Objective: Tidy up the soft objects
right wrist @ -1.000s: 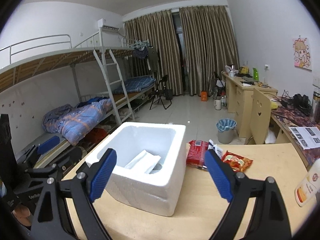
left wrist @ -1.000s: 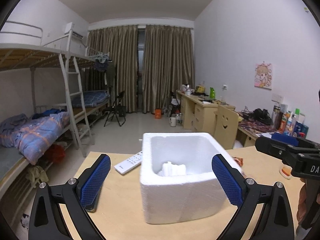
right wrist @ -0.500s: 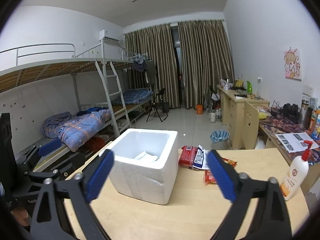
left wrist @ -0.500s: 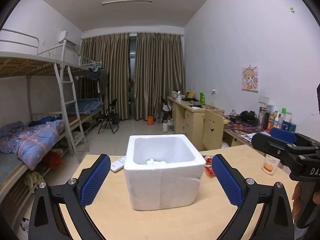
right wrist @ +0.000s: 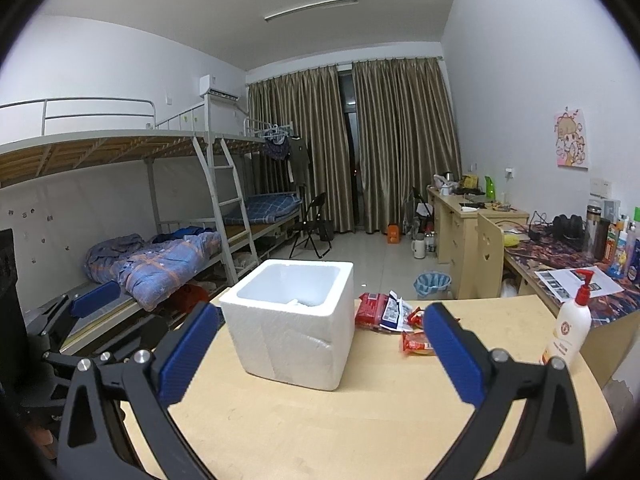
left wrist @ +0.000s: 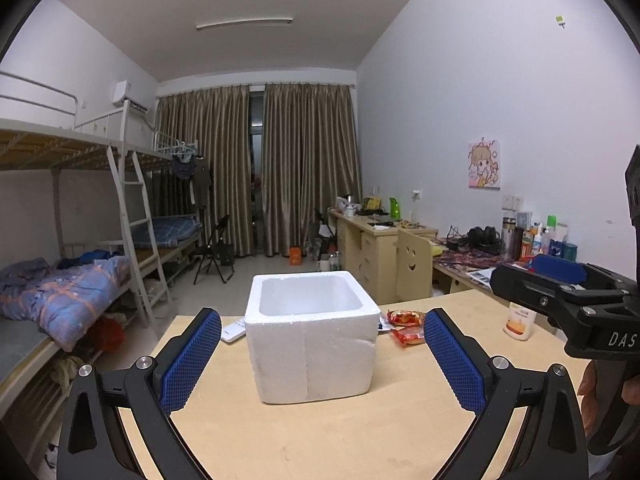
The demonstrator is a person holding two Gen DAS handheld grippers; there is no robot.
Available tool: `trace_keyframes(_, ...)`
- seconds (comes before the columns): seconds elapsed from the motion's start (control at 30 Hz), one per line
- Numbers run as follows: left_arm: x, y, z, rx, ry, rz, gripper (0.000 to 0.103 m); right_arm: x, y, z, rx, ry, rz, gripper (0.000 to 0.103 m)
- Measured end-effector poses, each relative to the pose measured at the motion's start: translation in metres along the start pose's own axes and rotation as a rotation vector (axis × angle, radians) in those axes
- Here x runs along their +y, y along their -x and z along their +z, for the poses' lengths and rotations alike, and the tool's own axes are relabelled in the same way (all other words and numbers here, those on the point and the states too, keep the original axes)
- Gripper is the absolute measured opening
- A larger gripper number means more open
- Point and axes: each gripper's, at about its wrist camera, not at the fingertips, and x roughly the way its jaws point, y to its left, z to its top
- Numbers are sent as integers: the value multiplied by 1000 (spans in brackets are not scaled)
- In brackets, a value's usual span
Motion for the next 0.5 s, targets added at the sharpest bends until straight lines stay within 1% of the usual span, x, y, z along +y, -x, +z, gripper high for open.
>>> trace_keyframes(0.27, 3, 15, -8, 3, 33, -19, 103, 7, 24, -14, -39, 5, -26, 103)
trace_keyframes(0.5, 2, 25, -20, -7, 41, -26, 103, 10, 34, -28, -52, 0, -39, 103)
